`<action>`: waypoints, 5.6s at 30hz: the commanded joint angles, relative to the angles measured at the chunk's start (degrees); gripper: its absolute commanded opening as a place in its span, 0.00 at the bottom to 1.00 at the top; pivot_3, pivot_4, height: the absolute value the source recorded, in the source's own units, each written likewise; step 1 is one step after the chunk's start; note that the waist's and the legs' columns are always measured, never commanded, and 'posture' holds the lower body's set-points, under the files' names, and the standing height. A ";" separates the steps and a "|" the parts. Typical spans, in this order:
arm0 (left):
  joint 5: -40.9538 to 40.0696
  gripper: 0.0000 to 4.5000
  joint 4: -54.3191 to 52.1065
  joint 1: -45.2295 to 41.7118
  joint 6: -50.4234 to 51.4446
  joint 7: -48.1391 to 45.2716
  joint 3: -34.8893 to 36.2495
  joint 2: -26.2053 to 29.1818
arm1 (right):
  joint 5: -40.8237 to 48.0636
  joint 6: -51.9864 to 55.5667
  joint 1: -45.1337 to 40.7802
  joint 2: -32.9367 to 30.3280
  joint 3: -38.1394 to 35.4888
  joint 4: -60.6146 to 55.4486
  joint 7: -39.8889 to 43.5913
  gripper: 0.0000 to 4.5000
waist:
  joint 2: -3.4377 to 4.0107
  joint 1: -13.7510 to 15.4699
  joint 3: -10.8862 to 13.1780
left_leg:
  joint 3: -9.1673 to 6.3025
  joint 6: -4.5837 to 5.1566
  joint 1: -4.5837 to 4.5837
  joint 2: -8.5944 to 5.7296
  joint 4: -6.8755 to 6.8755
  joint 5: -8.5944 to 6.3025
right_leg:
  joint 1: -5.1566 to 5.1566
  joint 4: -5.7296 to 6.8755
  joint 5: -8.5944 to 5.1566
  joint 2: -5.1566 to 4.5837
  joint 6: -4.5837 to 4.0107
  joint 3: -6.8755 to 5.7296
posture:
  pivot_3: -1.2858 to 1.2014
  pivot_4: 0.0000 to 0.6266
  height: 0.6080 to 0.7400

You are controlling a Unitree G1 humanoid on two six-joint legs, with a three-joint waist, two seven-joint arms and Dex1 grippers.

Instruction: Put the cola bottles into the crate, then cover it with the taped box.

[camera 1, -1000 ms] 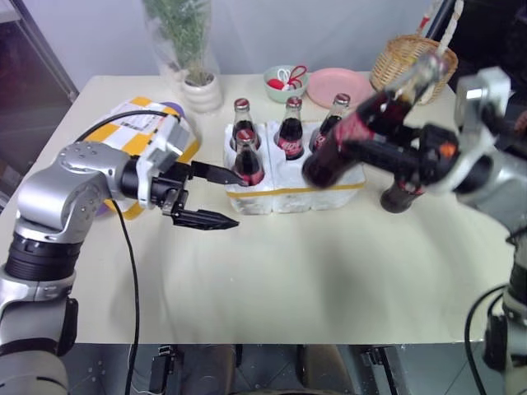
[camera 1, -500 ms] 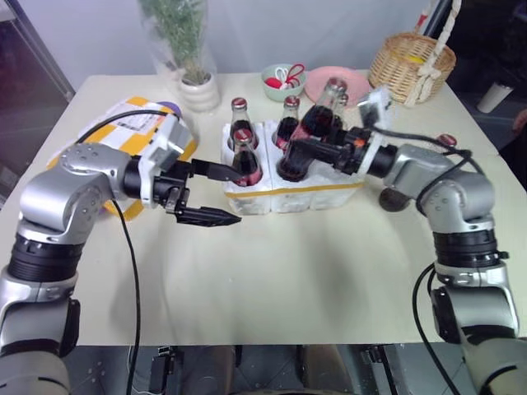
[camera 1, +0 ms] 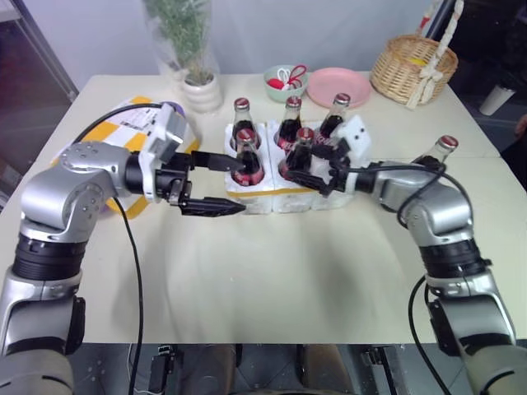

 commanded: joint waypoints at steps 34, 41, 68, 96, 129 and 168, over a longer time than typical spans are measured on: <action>-0.12 1.00 -2.48 2.86 -2.19 6.12 6.36 1.11 | 4.41 -0.09 25.46 -3.72 -30.02 -8.83 -19.26 0.99 | 0.02 -0.12 -0.01 | 0.05 0.05 0.11 0.06 -0.01 -0.02 | 0.11 0.00 0.04 0.04 -0.07 0.03 | 0.52 0.24 0.98; -0.01 1.00 -2.44 2.46 -2.16 6.29 5.95 0.67 | 0.60 -5.15 20.72 -2.49 -25.10 1.21 -17.49 0.99 | 0.02 -0.21 0.00 | 0.05 0.04 0.11 0.06 -0.02 -0.01 | 0.10 0.00 0.04 0.06 -0.08 0.03 | 0.52 0.24 0.98; -0.20 1.00 -2.51 3.90 -2.06 9.13 8.00 1.65 | 11.48 1.39 1.42 -7.55 -14.88 -3.62 -10.70 0.62 | 0.41 -0.17 0.25 | 0.06 0.03 -0.01 0.06 -0.04 -0.01 | -0.06 -0.01 0.05 0.06 -0.08 0.06 | 0.52 0.24 0.98; 1.79 1.00 -5.97 9.33 -4.16 12.39 10.68 4.68 | -1.66 0.65 -2.12 -6.62 -4.60 6.08 1.54 0.99 | 0.30 -0.24 0.21 | 0.06 -0.01 0.00 0.08 -0.03 0.01 | -0.06 -0.01 0.06 0.08 -0.09 0.06 | 0.52 0.24 0.98; 69.93 1.00 2.59 44.16 -29.95 61.06 11.59 2.23 | 18.81 11.25 3.14 -32.57 -25.33 -3.46 27.21 0.99 | 0.37 0.21 0.22 | 0.27 0.02 0.04 0.14 -0.20 -0.02 | -0.12 -0.10 0.11 0.05 -0.15 0.13 | 0.52 0.24 0.98; 53.57 0.12 25.71 1.76 -57.61 56.10 5.91 12.33 | 17.81 9.27 17.50 -37.13 -35.60 -4.82 26.38 1.00 | 0.21 0.74 0.19 | 0.29 -0.02 -0.02 0.09 -0.05 0.00 | -0.13 -0.02 0.12 0.00 -0.13 0.11 | 0.52 0.24 0.98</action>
